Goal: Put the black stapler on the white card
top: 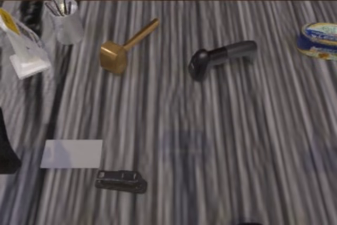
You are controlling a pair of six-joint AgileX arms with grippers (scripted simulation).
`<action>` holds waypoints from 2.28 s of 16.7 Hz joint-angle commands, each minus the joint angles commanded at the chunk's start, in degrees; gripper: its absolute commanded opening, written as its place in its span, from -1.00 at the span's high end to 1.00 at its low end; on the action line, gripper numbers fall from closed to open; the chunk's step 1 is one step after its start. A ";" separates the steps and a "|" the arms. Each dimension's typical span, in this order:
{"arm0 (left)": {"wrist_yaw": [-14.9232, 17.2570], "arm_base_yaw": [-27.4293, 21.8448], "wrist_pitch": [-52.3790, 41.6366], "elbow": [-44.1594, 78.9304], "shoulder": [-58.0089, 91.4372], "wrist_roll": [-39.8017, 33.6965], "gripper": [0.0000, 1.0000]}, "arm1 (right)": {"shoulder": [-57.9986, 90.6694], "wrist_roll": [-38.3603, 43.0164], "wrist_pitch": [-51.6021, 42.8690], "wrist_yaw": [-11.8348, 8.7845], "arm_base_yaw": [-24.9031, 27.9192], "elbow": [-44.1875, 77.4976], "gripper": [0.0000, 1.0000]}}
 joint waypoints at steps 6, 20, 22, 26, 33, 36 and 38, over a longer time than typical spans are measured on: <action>0.10 -2.89 -4.57 5.47 6.09 4.85 -1.00 | 0.00 0.00 0.00 0.00 0.00 0.00 -1.00; -0.07 -27.45 -46.34 52.61 77.89 47.90 -1.00 | 0.00 0.00 0.00 0.00 0.00 0.00 -1.00; -0.05 -30.41 -51.23 58.42 85.88 53.06 -1.00 | 0.00 0.00 0.00 0.00 0.00 0.00 -1.00; -0.05 -34.52 -57.63 66.85 97.19 60.22 -1.00 | 0.00 0.00 0.00 0.00 0.00 0.00 -1.00; -0.06 -35.32 -59.04 68.93 99.63 61.99 -1.00 | 0.00 0.00 0.00 0.00 0.00 0.00 -1.00; -0.06 -35.44 -56.85 67.55 100.78 62.12 -1.00 | 0.00 0.00 0.00 0.00 0.00 0.00 -1.00; -0.05 -35.46 -52.48 65.30 102.80 62.20 -1.00 | 0.00 0.00 0.00 0.00 0.00 0.00 -1.00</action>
